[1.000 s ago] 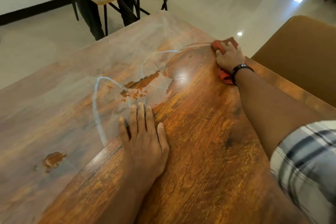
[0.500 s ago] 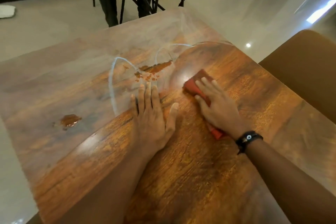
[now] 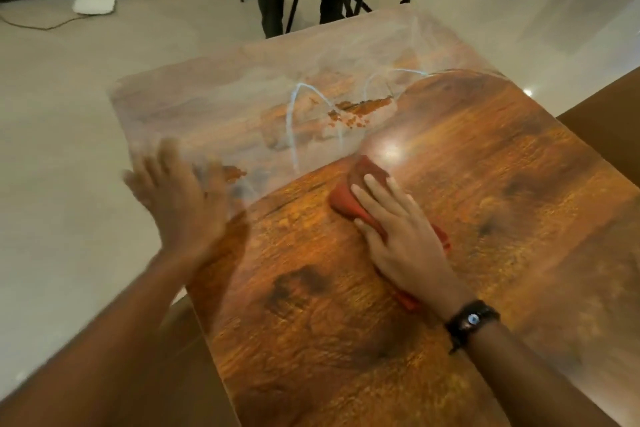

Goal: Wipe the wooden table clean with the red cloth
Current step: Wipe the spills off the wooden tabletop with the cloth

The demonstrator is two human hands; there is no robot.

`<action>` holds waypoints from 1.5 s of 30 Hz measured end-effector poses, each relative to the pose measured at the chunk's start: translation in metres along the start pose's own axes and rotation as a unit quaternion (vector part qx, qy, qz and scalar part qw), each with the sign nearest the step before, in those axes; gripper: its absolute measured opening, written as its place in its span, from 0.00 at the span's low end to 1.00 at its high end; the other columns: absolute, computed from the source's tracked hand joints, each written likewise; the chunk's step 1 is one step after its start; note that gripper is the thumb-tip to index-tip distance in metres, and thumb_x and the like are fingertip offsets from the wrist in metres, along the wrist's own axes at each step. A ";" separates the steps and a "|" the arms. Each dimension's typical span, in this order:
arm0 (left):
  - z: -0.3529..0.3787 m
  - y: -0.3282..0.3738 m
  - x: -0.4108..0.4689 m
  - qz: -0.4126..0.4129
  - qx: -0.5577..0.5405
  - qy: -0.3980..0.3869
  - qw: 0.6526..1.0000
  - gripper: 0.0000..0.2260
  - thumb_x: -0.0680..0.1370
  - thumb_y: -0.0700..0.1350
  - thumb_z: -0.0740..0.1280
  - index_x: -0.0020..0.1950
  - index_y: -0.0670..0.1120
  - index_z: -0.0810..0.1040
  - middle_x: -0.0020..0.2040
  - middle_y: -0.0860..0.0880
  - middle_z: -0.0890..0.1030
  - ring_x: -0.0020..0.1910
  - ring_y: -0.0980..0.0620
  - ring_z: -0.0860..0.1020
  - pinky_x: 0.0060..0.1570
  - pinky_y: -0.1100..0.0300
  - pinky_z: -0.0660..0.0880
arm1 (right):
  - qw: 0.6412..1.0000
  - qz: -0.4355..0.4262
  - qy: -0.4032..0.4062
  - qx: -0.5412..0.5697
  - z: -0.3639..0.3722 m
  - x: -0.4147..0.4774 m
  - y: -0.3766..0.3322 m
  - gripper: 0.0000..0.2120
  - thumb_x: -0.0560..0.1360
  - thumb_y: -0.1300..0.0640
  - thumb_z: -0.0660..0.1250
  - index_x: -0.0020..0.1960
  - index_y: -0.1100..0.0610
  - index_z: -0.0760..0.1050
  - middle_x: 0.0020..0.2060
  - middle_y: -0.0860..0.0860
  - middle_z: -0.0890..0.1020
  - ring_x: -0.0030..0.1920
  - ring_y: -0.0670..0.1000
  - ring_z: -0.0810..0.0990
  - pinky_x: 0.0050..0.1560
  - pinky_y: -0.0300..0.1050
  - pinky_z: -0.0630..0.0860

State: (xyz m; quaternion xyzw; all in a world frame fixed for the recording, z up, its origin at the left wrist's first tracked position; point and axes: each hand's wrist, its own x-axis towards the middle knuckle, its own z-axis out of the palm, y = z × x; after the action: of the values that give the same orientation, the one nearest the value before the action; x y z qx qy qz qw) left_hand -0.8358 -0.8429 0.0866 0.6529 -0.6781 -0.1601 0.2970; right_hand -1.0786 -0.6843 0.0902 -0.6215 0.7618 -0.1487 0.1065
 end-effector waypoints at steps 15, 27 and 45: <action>0.015 -0.054 0.085 -0.209 0.002 0.022 0.978 0.20 0.85 0.50 0.50 0.75 0.45 0.66 0.73 0.42 0.70 0.75 0.40 0.63 0.70 0.39 0.60 | 1.000 0.027 -0.001 -0.002 0.040 0.104 -0.101 0.24 0.84 0.47 0.55 0.79 0.47 0.60 0.80 0.49 0.56 0.80 0.56 0.47 0.80 0.57 0.45; 0.011 -0.057 0.083 -0.235 -0.031 -0.007 0.971 0.19 0.85 0.49 0.48 0.71 0.43 0.68 0.71 0.42 0.72 0.73 0.39 0.65 0.68 0.38 0.62 | 0.999 -0.013 -0.035 0.002 0.036 0.081 -0.106 0.24 0.83 0.49 0.54 0.79 0.45 0.57 0.80 0.45 0.55 0.81 0.51 0.46 0.79 0.57 0.43; 0.011 -0.060 0.083 -0.219 -0.037 -0.014 0.975 0.20 0.85 0.49 0.47 0.75 0.45 0.66 0.71 0.41 0.72 0.72 0.38 0.65 0.68 0.38 0.62 | 0.992 -0.110 -0.053 0.004 0.079 0.093 -0.177 0.24 0.83 0.46 0.54 0.79 0.45 0.58 0.80 0.46 0.56 0.81 0.51 0.45 0.77 0.55 0.40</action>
State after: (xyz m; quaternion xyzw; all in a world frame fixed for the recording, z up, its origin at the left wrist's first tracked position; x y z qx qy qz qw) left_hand -0.7927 -0.9319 0.0581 0.7718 -0.5162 -0.2555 0.2694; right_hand -0.9086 -0.8150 0.0820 -0.7082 0.6814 -0.1289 0.1325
